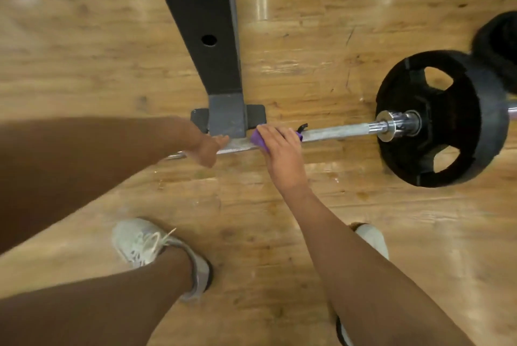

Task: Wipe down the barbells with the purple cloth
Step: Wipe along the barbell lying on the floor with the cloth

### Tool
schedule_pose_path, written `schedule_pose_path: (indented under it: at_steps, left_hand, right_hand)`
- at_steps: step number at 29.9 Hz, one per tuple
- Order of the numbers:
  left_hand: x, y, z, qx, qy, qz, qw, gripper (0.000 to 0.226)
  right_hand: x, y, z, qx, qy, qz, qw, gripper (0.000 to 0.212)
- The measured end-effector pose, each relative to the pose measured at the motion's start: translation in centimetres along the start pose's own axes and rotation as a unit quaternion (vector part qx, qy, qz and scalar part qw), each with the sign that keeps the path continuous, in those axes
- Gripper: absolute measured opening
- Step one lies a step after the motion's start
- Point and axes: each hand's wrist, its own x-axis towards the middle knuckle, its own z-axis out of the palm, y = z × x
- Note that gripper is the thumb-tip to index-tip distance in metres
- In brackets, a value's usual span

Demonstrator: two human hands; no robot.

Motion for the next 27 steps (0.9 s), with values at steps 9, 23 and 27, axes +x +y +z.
schedule_pose_path:
  at_steps: [9,23,27]
  left_hand:
    - [1.2,1.0,5.6,-0.065,0.266,0.031,0.961,0.059]
    - [5.5,0.3,9.1,-0.045,0.513,0.042,0.856,0.055]
    - [5.8,0.4,9.3,-0.047,0.535,0.037,0.843,0.054]
  right_hand:
    - [-0.3,-0.4,-0.1,0.017,-0.010,0.019,1.000,0.051]
    - [-0.9,0.2,0.2,-0.015,0.023,-0.010,1.000,0.055]
    - [-0.5,0.7,-0.1,-0.010,0.060,0.066,0.996,0.047]
